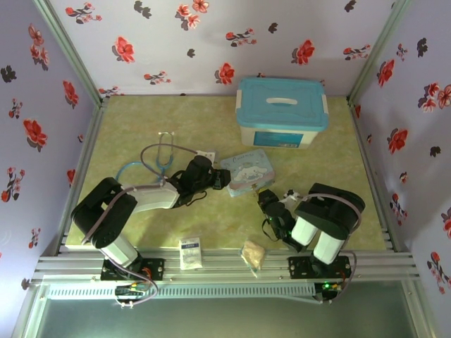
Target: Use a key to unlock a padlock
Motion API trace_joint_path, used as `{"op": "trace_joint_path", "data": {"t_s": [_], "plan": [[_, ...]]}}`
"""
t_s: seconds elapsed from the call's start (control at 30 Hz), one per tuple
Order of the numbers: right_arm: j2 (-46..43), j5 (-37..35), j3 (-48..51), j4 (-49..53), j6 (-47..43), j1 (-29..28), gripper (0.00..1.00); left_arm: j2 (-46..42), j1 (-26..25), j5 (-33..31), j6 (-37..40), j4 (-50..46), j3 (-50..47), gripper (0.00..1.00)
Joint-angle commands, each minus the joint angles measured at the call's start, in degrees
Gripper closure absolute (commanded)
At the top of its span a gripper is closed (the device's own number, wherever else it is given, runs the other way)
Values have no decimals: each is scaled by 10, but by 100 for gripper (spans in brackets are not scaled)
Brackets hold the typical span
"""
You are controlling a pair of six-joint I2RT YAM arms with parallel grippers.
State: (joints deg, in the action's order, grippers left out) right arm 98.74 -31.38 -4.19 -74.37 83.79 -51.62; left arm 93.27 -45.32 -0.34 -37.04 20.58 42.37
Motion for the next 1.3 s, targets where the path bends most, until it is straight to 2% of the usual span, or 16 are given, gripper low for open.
{"op": "trace_joint_path", "data": {"t_s": [0.0,0.13,0.33,0.43,0.5,0.6,0.7,0.83,1.03,1.13,1.2,1.27], "plan": [[-26,86,12,81,-22,19,100,27,11,-21,18,-87,-18,54],[-67,151,22,150,-33,34,100,25,11,-20,17,-86,-16,54],[-208,242,-7,417,-73,73,100,19,11,-20,17,-89,-13,54],[-308,292,-25,578,-118,115,98,14,11,-18,15,-91,-11,54],[-352,348,-29,652,-149,167,97,10,11,-17,16,-91,-10,53],[-380,424,-50,762,-230,235,98,7,11,-15,16,-91,-6,52],[-378,476,-78,833,-286,271,98,6,11,-12,19,-96,-3,52],[-367,491,-98,889,-323,292,97,2,11,-13,19,-98,-4,52],[-352,467,-138,963,-379,308,89,-6,11,-13,14,-97,-6,50],[-336,449,-158,976,-395,318,84,-11,11,-12,16,-103,3,44],[-325,434,-181,1000,-414,320,77,-15,11,-12,12,-109,10,37],[-320,421,-196,1012,-426,322,64,-20,10,-1,3,-105,11,31]]}}
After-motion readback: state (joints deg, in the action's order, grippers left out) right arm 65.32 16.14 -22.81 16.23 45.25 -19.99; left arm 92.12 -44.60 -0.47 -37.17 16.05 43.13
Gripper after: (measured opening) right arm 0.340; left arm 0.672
